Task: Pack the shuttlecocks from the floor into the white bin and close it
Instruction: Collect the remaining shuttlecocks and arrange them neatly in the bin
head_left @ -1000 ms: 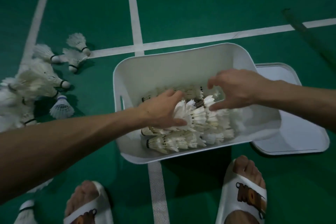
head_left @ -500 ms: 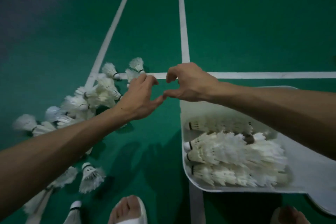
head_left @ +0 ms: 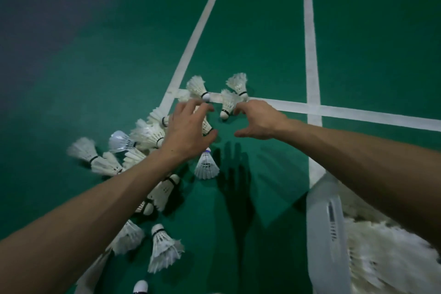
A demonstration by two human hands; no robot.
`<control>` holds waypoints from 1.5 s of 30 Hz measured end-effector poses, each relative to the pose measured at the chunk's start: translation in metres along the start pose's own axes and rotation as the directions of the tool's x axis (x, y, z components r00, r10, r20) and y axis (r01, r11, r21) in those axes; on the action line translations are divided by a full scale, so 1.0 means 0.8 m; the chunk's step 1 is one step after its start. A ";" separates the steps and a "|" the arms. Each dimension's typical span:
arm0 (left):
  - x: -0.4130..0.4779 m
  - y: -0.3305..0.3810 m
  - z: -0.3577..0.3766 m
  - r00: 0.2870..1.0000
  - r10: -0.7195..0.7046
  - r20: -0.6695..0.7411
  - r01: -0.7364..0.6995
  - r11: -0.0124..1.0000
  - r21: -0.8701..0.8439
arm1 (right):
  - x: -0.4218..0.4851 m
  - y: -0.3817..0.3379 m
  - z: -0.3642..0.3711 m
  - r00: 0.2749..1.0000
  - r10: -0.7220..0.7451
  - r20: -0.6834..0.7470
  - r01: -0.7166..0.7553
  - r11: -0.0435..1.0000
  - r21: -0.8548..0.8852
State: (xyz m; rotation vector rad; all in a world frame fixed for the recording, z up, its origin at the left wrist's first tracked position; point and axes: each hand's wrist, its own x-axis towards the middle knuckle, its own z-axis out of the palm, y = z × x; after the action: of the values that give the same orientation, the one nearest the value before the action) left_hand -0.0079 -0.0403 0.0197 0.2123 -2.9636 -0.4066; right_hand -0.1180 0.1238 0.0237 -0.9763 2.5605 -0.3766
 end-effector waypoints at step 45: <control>0.051 -0.011 0.031 0.833 -0.044 0.551 0.064 0.998 -0.017 | 0.005 0.035 -0.036 1.000 0.023 -0.009 -0.023 0.999 0.035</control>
State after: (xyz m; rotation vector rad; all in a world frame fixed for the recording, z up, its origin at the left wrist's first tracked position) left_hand -0.0511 -0.0484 -0.0016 0.2031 -3.5204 -0.6192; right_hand -0.1490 0.1446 0.0381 -0.9338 2.5627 -0.4194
